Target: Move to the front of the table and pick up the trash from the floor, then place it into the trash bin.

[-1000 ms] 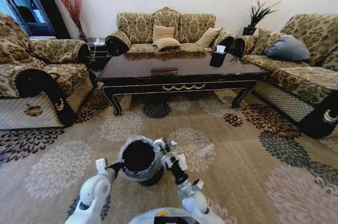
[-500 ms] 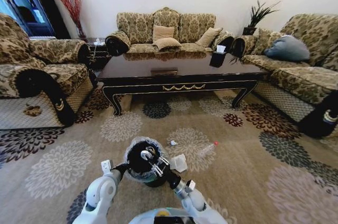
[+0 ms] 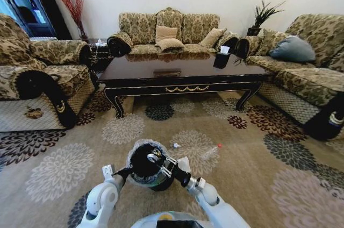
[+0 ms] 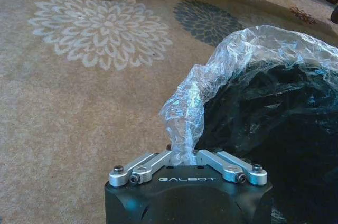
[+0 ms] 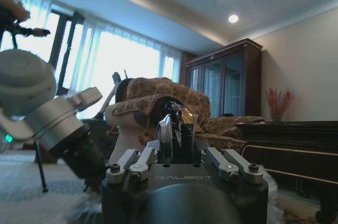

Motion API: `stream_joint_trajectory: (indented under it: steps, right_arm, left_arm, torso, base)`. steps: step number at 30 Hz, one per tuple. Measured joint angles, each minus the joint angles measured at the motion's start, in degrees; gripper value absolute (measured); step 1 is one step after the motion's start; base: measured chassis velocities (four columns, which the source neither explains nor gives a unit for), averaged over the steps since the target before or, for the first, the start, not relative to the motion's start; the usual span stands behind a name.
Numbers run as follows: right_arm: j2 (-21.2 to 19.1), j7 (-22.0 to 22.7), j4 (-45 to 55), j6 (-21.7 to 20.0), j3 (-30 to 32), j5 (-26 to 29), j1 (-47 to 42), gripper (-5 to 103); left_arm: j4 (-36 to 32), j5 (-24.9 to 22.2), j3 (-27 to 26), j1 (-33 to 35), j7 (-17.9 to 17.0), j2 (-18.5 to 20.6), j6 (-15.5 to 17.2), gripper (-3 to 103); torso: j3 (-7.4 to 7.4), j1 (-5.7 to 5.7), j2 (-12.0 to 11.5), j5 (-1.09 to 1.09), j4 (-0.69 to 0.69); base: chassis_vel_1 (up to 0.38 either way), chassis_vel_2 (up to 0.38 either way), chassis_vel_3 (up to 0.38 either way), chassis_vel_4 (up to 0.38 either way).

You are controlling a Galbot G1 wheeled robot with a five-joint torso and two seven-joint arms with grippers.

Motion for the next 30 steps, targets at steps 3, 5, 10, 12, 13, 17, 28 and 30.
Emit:
stream_joint_trajectory:
  steps: [3,5,10,12,13,17,28,30]
  right_arm:
    - [0.01,1.39,-0.17,0.37,-0.40,-1.49,0.01,27]
    - [-0.05,2.37,-0.18,0.52,-0.70,-1.85,0.00,35]
    - [-0.50,2.47,0.06,0.56,-0.57,-2.24,-0.05,51]
    - [-0.83,2.24,0.31,0.56,-0.31,-2.10,-0.22,57]
    - [-0.91,2.11,0.37,0.56,-0.22,-2.00,-0.28,61]
    - [-1.17,1.63,1.14,0.34,0.85,-0.02,-0.74,78]
    - [1.54,30.05,-1.19,-13.05,4.67,10.19,4.38,100]
    - [2.21,43.08,-4.63,-20.21,5.24,7.47,8.31,100]
  left_arm:
    - [-0.41,0.03,-0.18,0.22,0.01,-0.09,0.00,2]
    - [-0.84,0.07,-0.49,0.53,0.03,-0.10,0.00,2]
    - [-1.55,0.09,-1.04,1.07,0.05,-0.10,0.00,2]
    - [-1.83,0.10,-1.24,1.26,0.07,-0.13,0.00,2]
    - [-1.91,0.09,-1.29,1.33,0.08,-0.14,0.00,2]
    - [-2.05,0.09,-1.78,1.61,0.14,-0.13,0.00,2]
    - [-2.73,-3.14,-8.84,0.80,0.10,4.35,-0.02,2]
    - [-3.75,-3.61,-10.19,1.79,0.09,4.75,-0.02,2]
  torso:
    - [0.00,0.00,0.00,0.00,0.00]
    - [0.00,0.00,0.00,0.01,0.00]
    - [0.00,0.00,0.00,0.00,0.00]
    - [0.00,0.00,0.00,0.00,0.00]
    - [0.00,0.00,0.00,0.00,0.00]
    - [0.00,0.00,0.00,0.00,0.00]
    - [0.00,0.00,0.00,0.00,0.01]
    - [0.00,0.00,0.00,-0.01,0.02]
  base:
    - [0.000,0.000,0.000,0.000]
    - [0.000,0.000,0.000,0.000]
    - [0.000,0.000,0.000,0.000]
    - [0.000,0.000,0.000,0.000]
    - [0.000,0.000,0.000,0.000]
    - [0.000,0.000,0.000,0.000]
    - [0.000,0.000,0.000,0.000]
    - [0.000,0.000,0.000,0.000]
